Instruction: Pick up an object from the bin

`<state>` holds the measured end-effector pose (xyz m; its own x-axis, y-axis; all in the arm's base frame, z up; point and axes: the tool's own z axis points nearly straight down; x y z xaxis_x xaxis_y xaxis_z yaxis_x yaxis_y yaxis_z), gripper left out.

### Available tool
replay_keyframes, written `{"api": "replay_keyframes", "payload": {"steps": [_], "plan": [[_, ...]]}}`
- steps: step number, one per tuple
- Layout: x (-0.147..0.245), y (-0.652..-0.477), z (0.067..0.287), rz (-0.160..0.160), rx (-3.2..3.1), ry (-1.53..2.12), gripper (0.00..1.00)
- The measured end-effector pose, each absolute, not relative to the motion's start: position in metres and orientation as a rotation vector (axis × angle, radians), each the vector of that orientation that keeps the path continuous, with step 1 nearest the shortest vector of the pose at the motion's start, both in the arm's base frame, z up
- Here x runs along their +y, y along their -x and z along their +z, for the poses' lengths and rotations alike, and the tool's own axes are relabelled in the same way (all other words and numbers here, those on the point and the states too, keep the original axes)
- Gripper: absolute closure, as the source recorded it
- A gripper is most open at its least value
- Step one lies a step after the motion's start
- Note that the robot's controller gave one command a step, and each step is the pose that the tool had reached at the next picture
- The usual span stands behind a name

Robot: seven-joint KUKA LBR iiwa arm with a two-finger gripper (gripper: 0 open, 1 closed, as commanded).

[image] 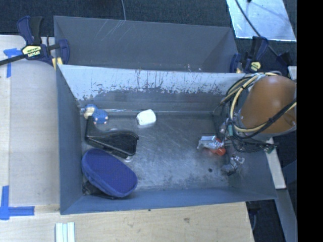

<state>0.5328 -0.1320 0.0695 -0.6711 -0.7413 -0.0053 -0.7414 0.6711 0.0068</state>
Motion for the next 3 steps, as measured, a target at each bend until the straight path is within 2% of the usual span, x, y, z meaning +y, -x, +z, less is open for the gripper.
{"api": "replay_keyframes", "payload": {"steps": [1, 2, 3], "plan": [[-0.134, -0.600, 0.075, 0.008, 2.872, 1.256, 0.00], [-0.133, -0.600, 0.076, 0.009, 2.869, 1.254, 1.00], [-0.123, -0.600, 0.216, -0.010, 2.851, 1.292, 1.00]]}}
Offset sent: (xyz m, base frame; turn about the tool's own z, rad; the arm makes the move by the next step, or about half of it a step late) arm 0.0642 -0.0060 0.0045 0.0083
